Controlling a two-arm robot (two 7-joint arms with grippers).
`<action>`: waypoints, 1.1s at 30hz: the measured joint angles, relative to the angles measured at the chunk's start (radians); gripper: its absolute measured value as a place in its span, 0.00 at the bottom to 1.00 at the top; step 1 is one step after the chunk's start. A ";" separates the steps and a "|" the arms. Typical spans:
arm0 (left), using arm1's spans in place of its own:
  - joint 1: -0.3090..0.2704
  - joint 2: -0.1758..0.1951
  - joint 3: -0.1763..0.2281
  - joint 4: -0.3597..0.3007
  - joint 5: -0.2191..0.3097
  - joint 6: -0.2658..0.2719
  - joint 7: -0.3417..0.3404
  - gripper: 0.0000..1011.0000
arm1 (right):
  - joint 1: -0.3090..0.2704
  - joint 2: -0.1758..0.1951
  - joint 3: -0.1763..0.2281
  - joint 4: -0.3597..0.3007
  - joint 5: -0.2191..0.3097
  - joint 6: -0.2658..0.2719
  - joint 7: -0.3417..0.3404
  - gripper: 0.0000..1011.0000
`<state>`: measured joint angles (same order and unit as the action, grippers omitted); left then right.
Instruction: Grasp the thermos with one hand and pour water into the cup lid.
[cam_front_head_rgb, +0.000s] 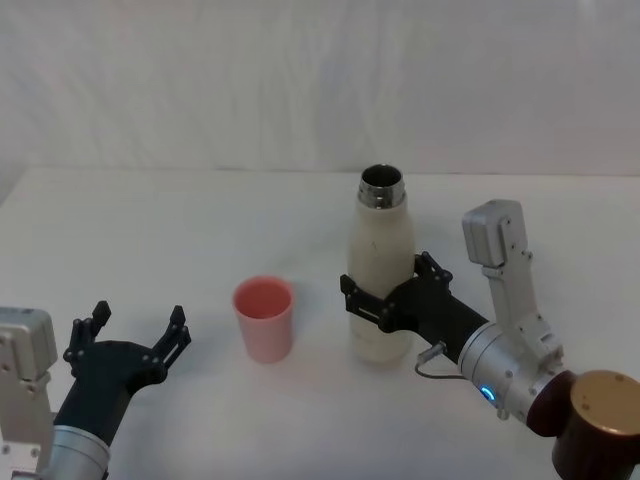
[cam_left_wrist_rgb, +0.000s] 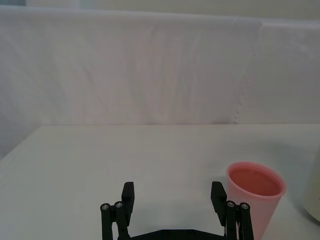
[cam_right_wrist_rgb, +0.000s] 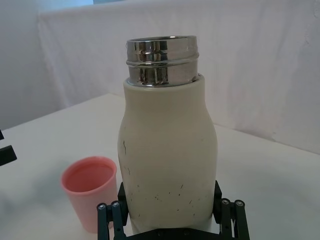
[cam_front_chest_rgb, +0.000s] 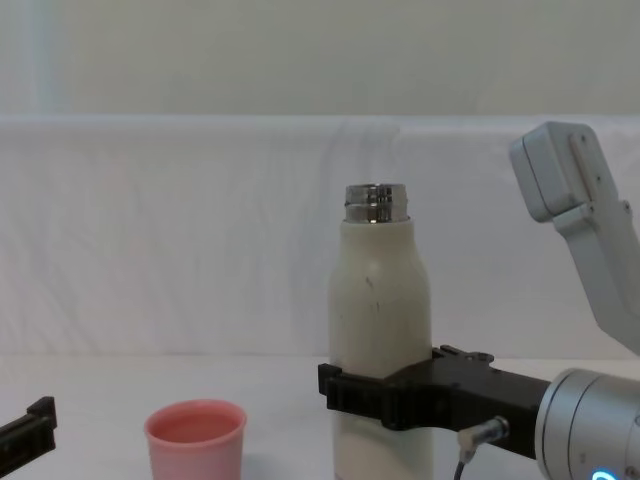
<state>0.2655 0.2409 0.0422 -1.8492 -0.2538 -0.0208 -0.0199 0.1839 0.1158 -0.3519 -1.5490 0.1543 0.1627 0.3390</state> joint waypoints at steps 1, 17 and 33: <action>0.000 0.000 0.000 0.000 0.000 0.000 0.000 0.99 | 0.000 0.001 -0.002 0.001 0.000 -0.002 -0.002 0.94; 0.000 0.000 0.000 0.000 0.000 0.000 0.000 0.99 | -0.002 0.027 -0.026 0.016 0.041 -0.048 -0.022 0.94; 0.000 0.000 0.000 0.000 0.000 0.000 0.000 0.99 | -0.003 0.049 -0.045 0.022 0.071 -0.068 -0.034 0.94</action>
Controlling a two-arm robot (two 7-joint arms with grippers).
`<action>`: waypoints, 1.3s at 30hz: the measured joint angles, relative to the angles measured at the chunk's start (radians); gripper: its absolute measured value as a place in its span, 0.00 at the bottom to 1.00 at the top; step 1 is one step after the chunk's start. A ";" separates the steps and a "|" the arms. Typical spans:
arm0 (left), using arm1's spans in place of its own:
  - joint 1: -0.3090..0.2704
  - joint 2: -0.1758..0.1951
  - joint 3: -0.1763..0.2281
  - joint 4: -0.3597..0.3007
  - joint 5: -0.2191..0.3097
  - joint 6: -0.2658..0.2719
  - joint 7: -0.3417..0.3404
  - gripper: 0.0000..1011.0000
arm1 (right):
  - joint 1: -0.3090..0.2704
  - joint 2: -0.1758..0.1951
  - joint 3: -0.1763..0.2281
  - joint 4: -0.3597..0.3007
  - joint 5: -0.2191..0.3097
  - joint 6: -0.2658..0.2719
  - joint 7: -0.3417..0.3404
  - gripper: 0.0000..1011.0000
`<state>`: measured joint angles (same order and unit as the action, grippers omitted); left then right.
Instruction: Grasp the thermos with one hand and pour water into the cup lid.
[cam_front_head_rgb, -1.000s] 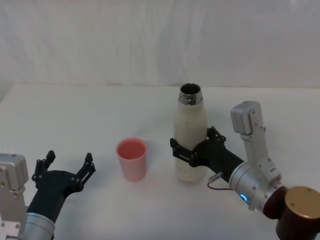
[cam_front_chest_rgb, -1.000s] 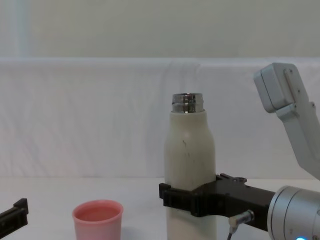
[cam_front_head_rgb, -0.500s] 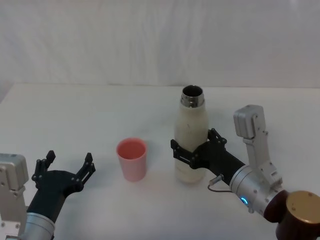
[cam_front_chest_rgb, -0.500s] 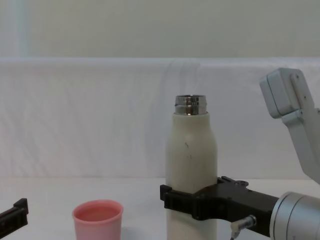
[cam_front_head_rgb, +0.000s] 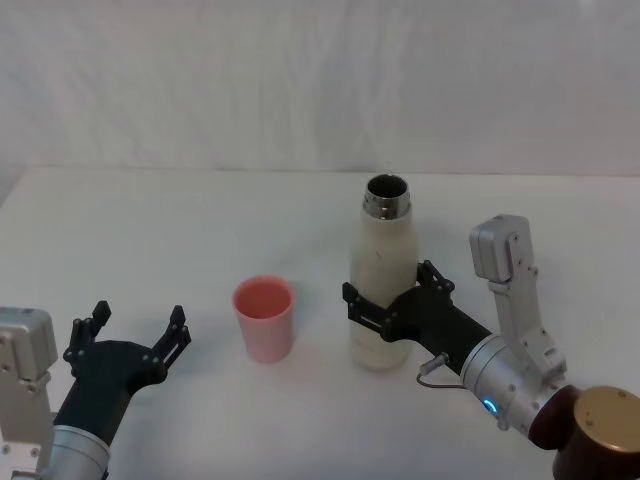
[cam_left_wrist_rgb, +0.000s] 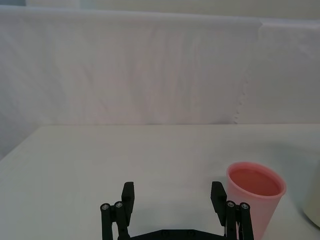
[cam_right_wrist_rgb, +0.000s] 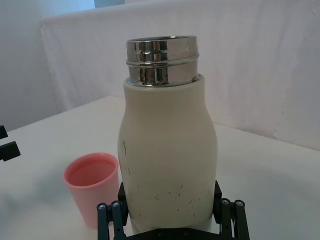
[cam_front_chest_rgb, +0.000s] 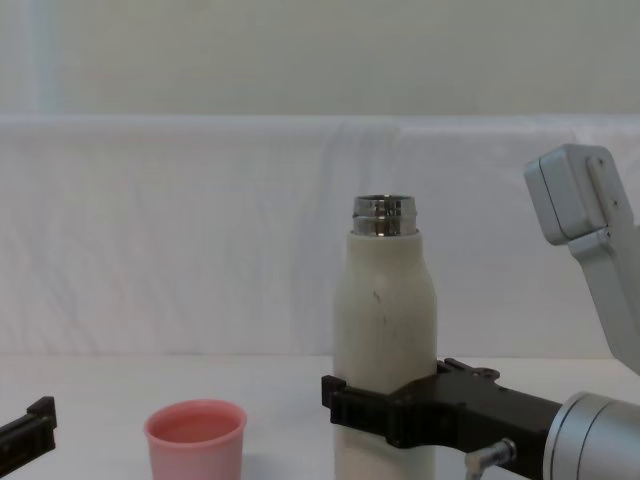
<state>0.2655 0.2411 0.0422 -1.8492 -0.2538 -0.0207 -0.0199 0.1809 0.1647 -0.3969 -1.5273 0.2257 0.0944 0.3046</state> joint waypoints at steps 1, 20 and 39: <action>0.000 0.000 0.000 0.000 0.000 0.000 0.000 0.99 | 0.000 0.001 -0.001 0.000 0.001 0.000 -0.001 0.94; 0.000 0.000 0.000 0.000 0.000 0.000 0.000 0.99 | -0.002 0.011 -0.009 0.005 0.020 -0.009 -0.004 0.94; 0.000 0.000 0.000 0.000 0.000 0.000 0.000 0.99 | -0.014 0.017 -0.012 0.008 0.034 -0.019 -0.004 0.94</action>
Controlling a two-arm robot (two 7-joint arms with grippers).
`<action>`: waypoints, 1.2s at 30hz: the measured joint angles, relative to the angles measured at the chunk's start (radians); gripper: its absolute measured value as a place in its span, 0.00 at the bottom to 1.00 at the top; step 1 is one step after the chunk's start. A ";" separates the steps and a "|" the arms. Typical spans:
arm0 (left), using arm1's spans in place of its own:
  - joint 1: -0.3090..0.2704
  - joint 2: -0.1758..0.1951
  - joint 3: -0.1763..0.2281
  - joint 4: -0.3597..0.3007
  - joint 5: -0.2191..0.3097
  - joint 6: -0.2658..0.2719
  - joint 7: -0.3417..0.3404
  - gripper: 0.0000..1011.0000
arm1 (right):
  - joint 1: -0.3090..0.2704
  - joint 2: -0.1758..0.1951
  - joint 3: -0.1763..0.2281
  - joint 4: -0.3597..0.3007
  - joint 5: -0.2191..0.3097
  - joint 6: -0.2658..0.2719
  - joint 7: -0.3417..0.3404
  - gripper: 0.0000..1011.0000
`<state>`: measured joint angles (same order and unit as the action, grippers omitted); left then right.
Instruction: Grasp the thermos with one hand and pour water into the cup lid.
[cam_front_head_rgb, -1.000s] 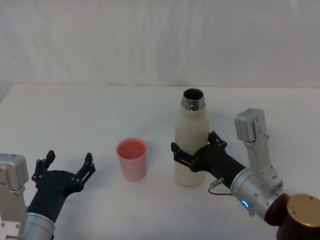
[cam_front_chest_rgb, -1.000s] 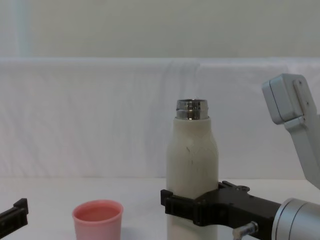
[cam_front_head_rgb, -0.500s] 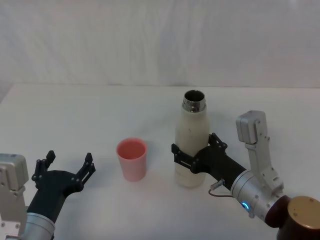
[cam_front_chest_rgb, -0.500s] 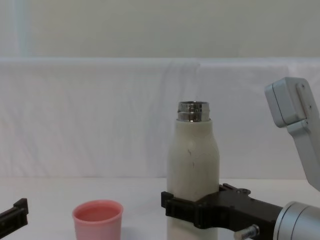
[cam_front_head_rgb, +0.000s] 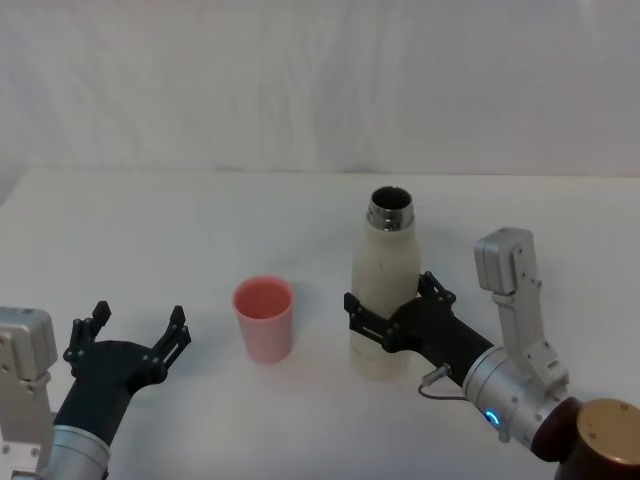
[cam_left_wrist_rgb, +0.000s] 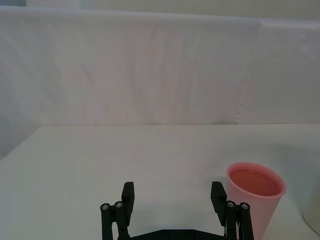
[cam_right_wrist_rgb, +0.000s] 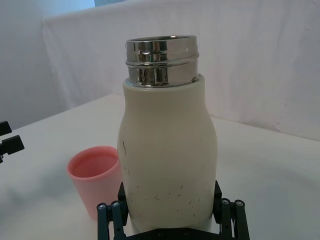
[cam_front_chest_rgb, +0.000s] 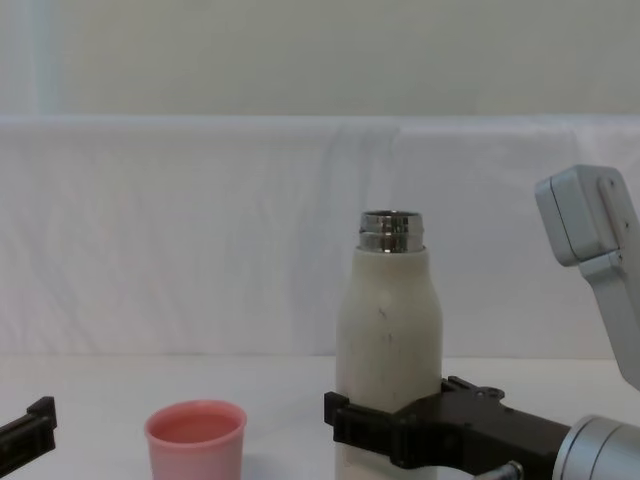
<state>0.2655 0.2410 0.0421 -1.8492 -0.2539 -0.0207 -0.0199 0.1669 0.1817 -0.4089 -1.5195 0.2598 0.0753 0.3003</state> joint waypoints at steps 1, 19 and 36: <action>0.000 0.000 0.000 0.000 0.000 0.000 0.000 0.99 | -0.002 0.001 0.000 0.000 0.002 -0.001 0.000 0.94; 0.000 0.000 0.000 0.000 0.000 0.000 0.000 0.99 | -0.003 0.001 0.001 -0.001 0.006 0.002 0.000 0.99; 0.000 0.000 0.000 0.000 0.000 0.000 0.000 0.99 | -0.003 0.001 0.001 -0.001 0.004 0.002 0.000 0.99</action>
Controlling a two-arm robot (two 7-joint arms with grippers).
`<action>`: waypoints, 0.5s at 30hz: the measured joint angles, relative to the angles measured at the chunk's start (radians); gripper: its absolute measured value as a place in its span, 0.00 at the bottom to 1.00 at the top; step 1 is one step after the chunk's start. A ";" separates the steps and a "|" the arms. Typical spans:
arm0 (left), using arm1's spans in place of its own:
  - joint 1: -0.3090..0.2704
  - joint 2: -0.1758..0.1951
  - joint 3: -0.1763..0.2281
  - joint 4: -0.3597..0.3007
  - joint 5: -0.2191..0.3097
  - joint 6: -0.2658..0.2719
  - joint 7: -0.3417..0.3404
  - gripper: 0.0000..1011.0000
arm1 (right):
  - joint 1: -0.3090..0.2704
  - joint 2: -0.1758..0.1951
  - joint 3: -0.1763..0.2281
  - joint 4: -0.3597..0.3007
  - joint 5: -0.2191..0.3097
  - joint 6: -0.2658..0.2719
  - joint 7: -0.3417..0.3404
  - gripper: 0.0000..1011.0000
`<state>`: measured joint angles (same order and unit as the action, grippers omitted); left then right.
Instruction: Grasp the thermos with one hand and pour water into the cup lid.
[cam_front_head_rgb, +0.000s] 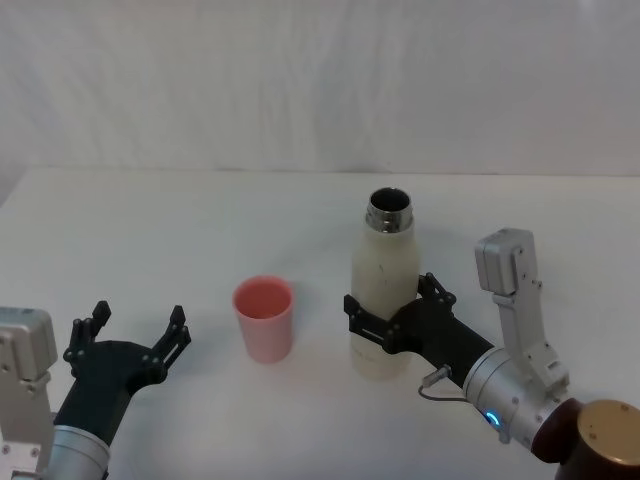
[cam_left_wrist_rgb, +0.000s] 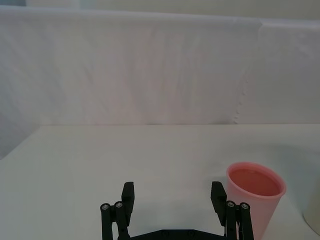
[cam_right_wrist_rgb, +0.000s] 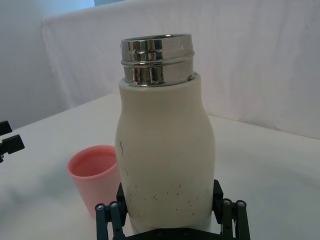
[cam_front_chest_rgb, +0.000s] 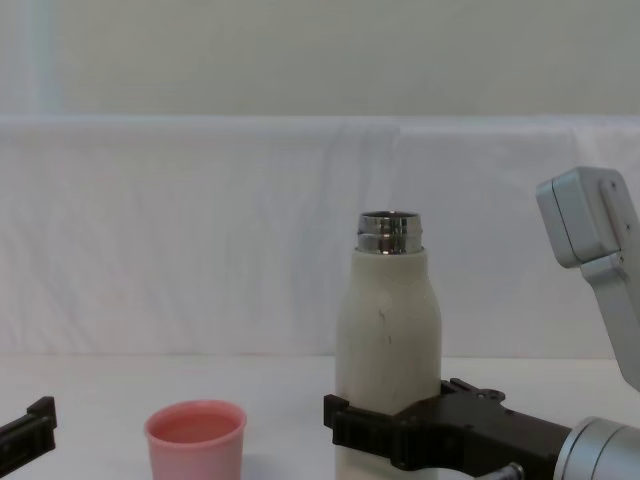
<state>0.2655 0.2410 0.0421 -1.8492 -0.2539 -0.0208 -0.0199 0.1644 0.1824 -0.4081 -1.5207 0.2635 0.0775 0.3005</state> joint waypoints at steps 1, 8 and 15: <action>0.000 0.000 0.000 0.000 0.000 0.000 0.000 0.99 | 0.000 0.000 0.000 0.000 0.000 0.000 0.000 0.99; 0.000 0.000 0.000 0.000 0.000 0.000 0.000 0.99 | -0.004 0.003 0.004 0.001 0.003 -0.006 0.001 0.99; 0.000 0.000 0.000 0.000 0.000 0.000 0.000 0.99 | -0.023 0.017 0.008 -0.014 0.018 -0.019 0.011 0.99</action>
<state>0.2655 0.2410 0.0422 -1.8492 -0.2539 -0.0208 -0.0199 0.1414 0.1997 -0.3998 -1.5349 0.2812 0.0588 0.3112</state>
